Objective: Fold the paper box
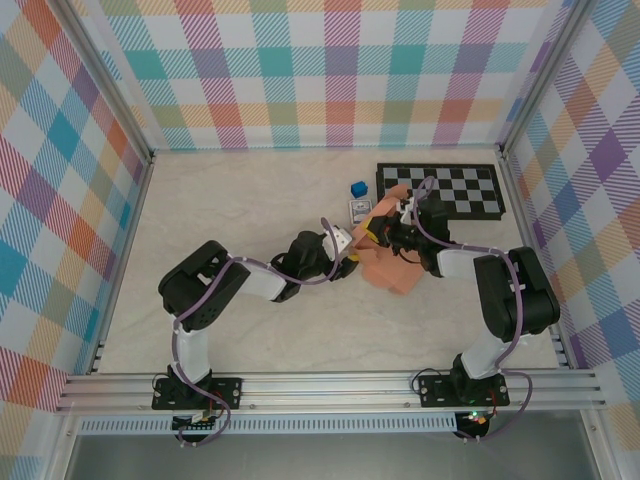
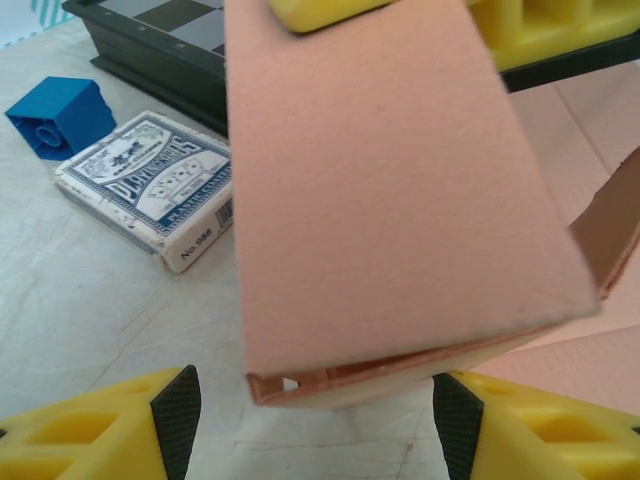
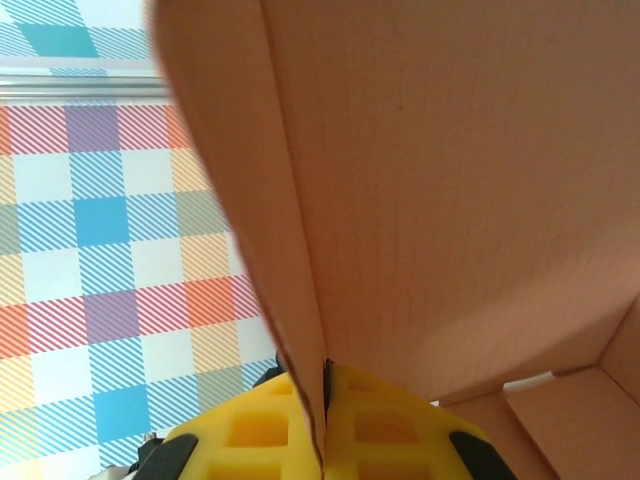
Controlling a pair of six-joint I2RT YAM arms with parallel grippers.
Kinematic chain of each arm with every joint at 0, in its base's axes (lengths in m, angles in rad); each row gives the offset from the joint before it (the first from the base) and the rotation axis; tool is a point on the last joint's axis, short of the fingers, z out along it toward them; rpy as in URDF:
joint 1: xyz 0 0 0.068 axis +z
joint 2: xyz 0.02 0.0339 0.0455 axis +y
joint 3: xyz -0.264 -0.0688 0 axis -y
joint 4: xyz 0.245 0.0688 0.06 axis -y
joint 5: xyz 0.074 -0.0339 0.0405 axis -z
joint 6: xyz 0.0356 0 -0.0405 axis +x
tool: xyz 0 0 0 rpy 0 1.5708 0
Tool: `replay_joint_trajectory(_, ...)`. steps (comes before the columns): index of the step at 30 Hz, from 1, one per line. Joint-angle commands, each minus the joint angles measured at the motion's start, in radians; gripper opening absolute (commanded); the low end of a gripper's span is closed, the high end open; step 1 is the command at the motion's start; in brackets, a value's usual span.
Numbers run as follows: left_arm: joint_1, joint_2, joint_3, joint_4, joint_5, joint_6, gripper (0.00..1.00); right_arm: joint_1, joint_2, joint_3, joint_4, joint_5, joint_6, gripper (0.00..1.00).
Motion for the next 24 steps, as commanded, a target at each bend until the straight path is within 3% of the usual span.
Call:
replay_joint_trajectory(1,-0.015,0.032,0.043,0.134,0.066,-0.059,0.65,0.006,0.043,-0.034,0.003,-0.057,0.042,0.0)
replay_joint_trajectory(13,-0.021,0.045,-0.003,0.249,0.124,-0.226,0.7,-0.039,0.021,-0.07,-0.022,-0.067,0.035,0.0)
replay_joint_trajectory(20,-0.041,0.082,-0.022,0.414,0.133,-0.186,0.71,-0.039,0.017,-0.09,-0.01,-0.062,0.046,0.0)
replay_joint_trajectory(24,-0.041,0.07,0.001,0.331,0.062,-0.192,0.7,-0.039,0.011,-0.105,0.005,-0.05,0.07,0.0)
